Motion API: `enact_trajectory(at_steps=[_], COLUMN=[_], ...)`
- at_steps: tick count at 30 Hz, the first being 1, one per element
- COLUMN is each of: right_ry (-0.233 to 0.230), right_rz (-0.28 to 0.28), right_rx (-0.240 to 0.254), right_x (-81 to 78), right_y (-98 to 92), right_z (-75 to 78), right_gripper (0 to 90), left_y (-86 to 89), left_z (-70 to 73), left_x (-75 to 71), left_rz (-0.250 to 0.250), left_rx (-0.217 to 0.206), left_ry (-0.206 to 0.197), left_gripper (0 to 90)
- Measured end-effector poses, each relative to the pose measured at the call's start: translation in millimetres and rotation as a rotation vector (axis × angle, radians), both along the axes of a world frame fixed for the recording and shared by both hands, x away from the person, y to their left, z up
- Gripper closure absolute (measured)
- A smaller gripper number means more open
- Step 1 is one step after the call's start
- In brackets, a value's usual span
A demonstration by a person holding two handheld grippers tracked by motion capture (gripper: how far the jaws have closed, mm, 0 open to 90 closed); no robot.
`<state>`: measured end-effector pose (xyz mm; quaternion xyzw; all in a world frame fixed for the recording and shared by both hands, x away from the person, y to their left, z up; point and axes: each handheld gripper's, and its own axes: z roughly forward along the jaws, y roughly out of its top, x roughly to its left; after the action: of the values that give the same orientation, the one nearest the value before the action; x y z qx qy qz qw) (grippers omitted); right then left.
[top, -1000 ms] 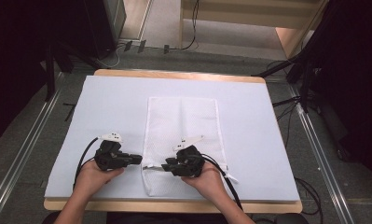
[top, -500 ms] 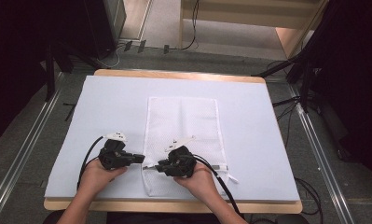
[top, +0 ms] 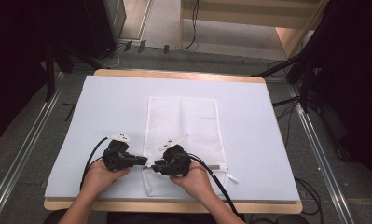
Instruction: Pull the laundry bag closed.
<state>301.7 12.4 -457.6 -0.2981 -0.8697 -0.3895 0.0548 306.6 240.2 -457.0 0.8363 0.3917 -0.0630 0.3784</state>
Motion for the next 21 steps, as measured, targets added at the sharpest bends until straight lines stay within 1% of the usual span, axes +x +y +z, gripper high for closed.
enact_trajectory(at_steps=[3,4,5,6,11,12,15,16,21], right_ry=[0.013,0.028,0.038,0.046,0.061,0.07,0.072,0.066,0.055], right_rz=[-0.001,-0.004,-0.006,-0.009,-0.008,-0.008,0.004,0.008,0.023], right_rx=[0.006,0.007,0.008,-0.003,-0.018,-0.01,-0.007,-0.013,-0.006], right_x=[2.9,3.7,5.5,6.6,9.3,10.0,9.8,7.2,0.7], right_y=[4.0,5.3,7.3,9.7,12.6,13.3,14.6,15.6,13.5], right_z=[-2.5,-2.8,-3.8,-4.3,-7.5,-8.0,-7.7,-6.5,-1.1], right_gripper=[77.2,77.2,76.5,76.3,76.3,76.6,77.0,77.6,76.4], left_y=[-1.0,-0.6,0.4,1.7,2.9,2.5,2.1,2.2,1.8], left_z=[-3.1,-3.4,-3.4,-4.3,-5.5,-5.9,-5.6,-5.6,-5.4], left_x=[0.5,0.5,0.8,1.1,1.9,1.9,1.5,1.4,1.0], left_rz=[-0.004,-0.003,-0.002,0.004,0.002,0.001,-0.001,0.0,-0.001], left_rx=[0.015,0.022,0.022,0.011,0.015,0.017,0.024,0.024,0.027], left_ry=[0.015,0.013,0.012,0.02,0.026,0.026,0.025,0.025,0.028], left_gripper=[90.0,90.0,90.0,90.0,90.0,90.0,90.0,90.0,90.0])
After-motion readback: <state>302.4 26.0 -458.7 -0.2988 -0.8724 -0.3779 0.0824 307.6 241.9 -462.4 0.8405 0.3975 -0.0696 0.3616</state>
